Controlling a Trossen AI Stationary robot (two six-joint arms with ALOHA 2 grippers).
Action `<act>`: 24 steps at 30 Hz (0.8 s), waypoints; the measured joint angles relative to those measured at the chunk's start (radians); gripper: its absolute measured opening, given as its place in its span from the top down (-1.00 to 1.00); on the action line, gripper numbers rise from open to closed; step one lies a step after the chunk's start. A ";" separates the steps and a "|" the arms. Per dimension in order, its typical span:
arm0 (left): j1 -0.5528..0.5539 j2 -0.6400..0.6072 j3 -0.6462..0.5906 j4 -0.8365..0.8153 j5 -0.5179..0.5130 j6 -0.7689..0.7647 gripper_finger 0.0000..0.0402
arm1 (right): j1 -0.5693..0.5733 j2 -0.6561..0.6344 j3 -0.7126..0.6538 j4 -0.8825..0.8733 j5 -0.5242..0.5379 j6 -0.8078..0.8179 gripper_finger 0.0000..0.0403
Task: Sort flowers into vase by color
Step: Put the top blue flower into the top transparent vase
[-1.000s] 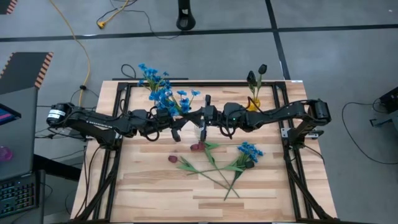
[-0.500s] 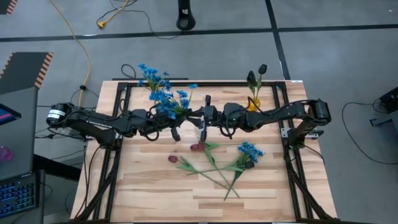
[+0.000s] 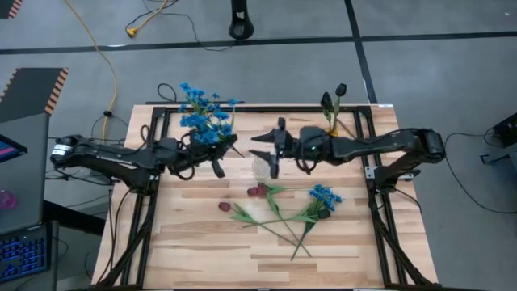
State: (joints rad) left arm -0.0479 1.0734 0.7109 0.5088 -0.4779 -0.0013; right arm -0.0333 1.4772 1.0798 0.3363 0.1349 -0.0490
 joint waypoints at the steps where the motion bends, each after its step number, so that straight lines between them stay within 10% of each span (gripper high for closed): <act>1: 0.001 -0.025 0.000 -0.030 -0.010 0.000 0.91 | -0.004 -0.026 0.000 -0.040 0.000 0.008 -0.06; 24: 0.006 -0.526 0.000 -0.590 -0.575 0.008 0.90 | -0.049 -0.141 -0.002 -0.354 0.002 0.023 -0.03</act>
State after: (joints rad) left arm -0.0422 0.5470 0.7109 -0.0814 -1.0534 0.0065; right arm -0.0822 1.3357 1.0782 -0.0173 0.1367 -0.0257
